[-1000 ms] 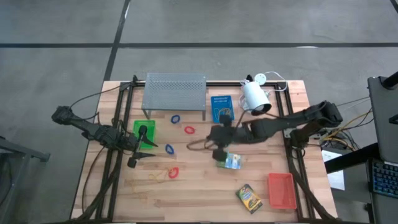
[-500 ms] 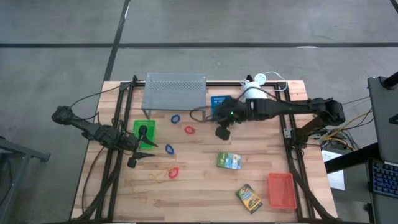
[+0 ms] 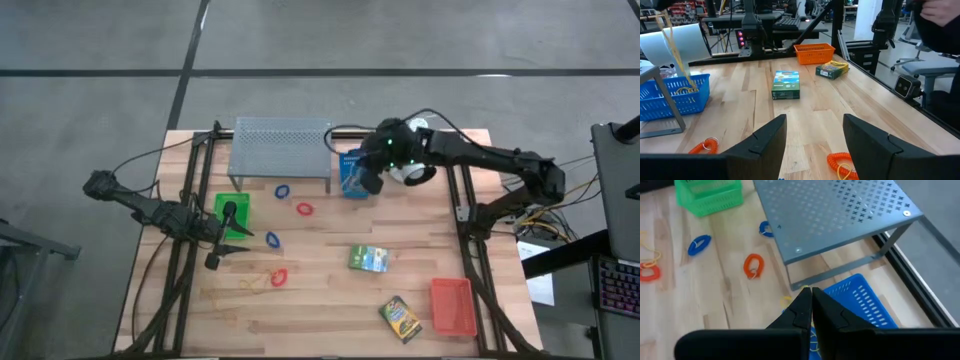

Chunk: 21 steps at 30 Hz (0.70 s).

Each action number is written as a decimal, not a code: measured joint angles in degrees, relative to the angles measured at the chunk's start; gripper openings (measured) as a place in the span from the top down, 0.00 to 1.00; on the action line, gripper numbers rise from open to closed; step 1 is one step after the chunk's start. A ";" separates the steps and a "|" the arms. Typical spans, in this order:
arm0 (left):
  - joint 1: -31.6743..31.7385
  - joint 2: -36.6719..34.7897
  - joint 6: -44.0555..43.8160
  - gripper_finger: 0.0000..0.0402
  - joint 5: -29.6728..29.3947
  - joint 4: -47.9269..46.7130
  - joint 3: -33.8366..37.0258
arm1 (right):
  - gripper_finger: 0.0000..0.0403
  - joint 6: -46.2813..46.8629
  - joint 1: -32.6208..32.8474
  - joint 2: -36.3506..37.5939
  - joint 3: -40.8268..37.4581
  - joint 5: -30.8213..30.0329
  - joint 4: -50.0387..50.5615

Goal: Pick & Place Office Desk Supplies
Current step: Put the yellow rubber band into the blue bin

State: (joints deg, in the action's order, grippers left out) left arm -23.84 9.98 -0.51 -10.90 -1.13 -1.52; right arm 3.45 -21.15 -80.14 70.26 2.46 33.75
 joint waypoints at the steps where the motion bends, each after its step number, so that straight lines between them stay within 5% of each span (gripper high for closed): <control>1: 0.00 0.00 0.02 0.50 0.00 -0.02 -0.02 | 0.98 -0.52 -0.96 0.00 0.00 1.30 -0.01; 21: -0.02 0.00 0.02 0.50 0.00 -0.02 -0.02 | 0.98 -1.95 -7.42 -8.76 -0.19 8.67 0.38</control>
State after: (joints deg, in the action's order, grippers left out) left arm -23.86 9.98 -0.49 -10.90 -1.15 -1.54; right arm 1.50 -28.58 -88.89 70.07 11.12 34.13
